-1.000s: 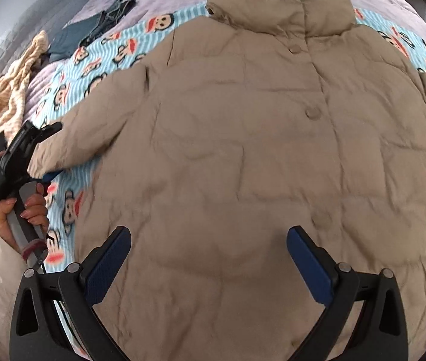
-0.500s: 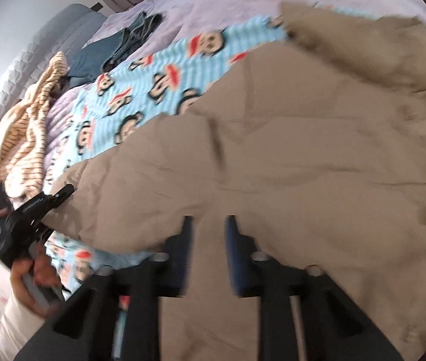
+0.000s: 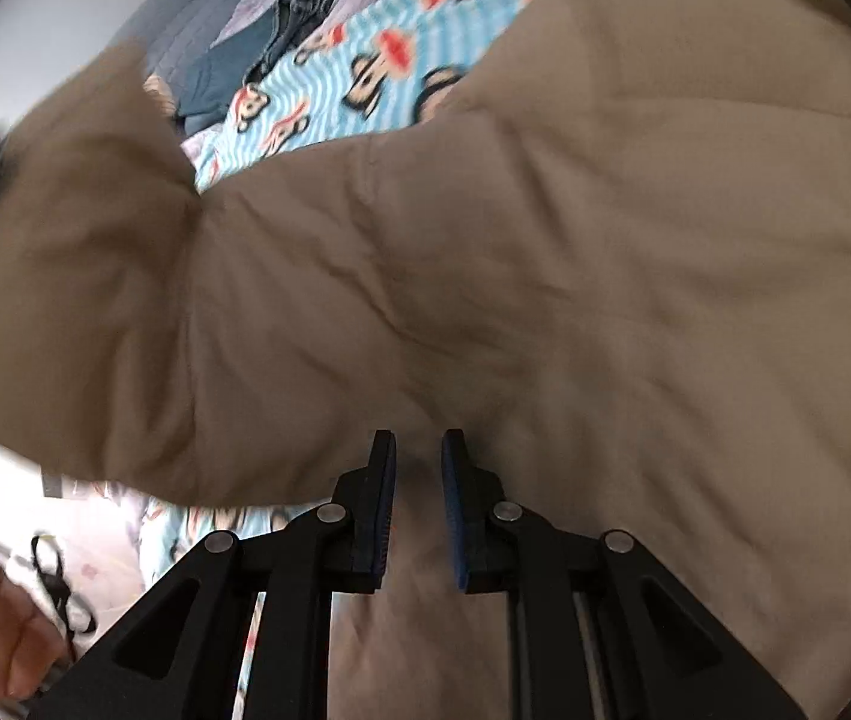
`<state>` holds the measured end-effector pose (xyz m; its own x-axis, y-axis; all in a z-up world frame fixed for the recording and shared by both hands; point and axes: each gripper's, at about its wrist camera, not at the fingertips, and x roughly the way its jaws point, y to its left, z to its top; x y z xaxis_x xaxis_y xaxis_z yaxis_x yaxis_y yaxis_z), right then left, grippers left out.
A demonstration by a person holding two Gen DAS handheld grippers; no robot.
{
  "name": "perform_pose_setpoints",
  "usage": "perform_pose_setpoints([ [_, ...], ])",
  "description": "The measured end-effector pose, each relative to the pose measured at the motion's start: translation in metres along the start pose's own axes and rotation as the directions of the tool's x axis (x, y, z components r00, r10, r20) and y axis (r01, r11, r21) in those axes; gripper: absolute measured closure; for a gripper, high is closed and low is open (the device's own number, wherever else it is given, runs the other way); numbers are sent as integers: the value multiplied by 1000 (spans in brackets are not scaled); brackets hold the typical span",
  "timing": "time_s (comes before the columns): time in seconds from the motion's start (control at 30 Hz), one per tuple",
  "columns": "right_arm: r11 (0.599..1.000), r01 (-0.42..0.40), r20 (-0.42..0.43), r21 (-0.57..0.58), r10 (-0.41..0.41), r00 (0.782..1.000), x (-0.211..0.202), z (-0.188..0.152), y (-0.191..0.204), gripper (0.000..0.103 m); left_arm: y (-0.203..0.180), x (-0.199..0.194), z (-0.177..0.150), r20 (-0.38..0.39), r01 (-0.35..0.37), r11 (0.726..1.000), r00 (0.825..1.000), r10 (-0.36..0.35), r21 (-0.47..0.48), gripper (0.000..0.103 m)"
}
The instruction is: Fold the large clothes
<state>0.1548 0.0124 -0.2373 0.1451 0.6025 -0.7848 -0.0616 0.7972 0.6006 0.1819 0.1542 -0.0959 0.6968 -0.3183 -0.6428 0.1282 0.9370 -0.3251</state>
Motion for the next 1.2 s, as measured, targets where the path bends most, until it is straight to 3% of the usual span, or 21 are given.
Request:
perform_pose_setpoints([
  [0.07, 998, 66, 46, 4, -66, 997, -37, -9, -22, 86, -39, 14, -1, -16, 50, 997, 999, -50, 52, 88],
  [0.17, 978, 205, 120, 21, -206, 971, -99, -25, -63, 86, -108, 43, -20, -50, 125, 981, 992, -119, 150, 88],
  [0.27, 956, 283, 160, 77, -292, 943, -143, -35, -98, 86, -158, 75, -48, -101, 142, 966, 987, -122, 217, 87],
  [0.33, 941, 316, 169, 120, -333, 928, -166, -43, -121, 86, -181, 104, -71, -178, 131, 968, 980, -93, 215, 87],
  [0.4, 932, 335, 166, 141, -356, 920, -177, -49, -136, 86, -188, 123, -88, -227, 109, 972, 972, -61, 207, 76],
  [0.43, 928, 342, 162, 148, -364, 917, -180, -52, -142, 86, -188, 128, -96, -245, 106, 974, 968, -55, 199, 48],
  [0.47, 927, 343, 157, 154, -366, 917, -183, -54, -147, 85, -185, 131, -102, -248, 93, 977, 968, -43, 190, 27],
  [0.53, 929, 331, 152, 165, -356, 922, -184, -58, -152, 85, -183, 124, -109, -226, 66, 978, 974, -20, 198, 26],
  [0.63, 931, 326, 145, 164, -349, 926, -186, -55, -156, 85, -179, 110, -110, -266, 83, 972, 964, -23, 219, 26],
  [0.7, 929, 341, 153, 143, -361, 920, -190, -48, -159, 85, -173, 85, -109, -249, 103, 968, 967, -43, 230, 26],
  [0.73, 931, 348, 167, 114, -363, 917, -191, -45, -150, 79, -167, 72, -107, -235, 103, 968, 971, -47, 229, 26],
  [0.83, 924, 382, 245, -5, -369, 897, -200, -42, -121, 32, -138, 37, -101, -164, 20, 978, 986, 16, 210, 26],
  [0.9, 912, 394, 293, -112, -348, 890, -197, -38, -90, 29, -104, 23, -97, -121, -107, 979, 984, 129, 172, 26],
  [1.0, 863, 424, 328, -273, -331, 885, -171, -30, -37, 29, -44, 28, -99, -139, -267, 962, 952, 273, 65, 26],
  [1.07, 802, 475, 335, -362, -363, 869, -146, -27, -8, 27, -10, 40, -106, -184, -329, 944, 928, 324, 2, 26],
  [1.13, 709, 539, 337, -456, -423, 841, -109, -25, 19, 26, 18, 53, -117, -245, -350, 935, 913, 325, -65, 26],
  [1.2, 613, 608, 379, -505, -476, 794, -81, -25, 33, 26, 26, 60, -125, -260, -357, 930, 910, 324, -91, 26],
])
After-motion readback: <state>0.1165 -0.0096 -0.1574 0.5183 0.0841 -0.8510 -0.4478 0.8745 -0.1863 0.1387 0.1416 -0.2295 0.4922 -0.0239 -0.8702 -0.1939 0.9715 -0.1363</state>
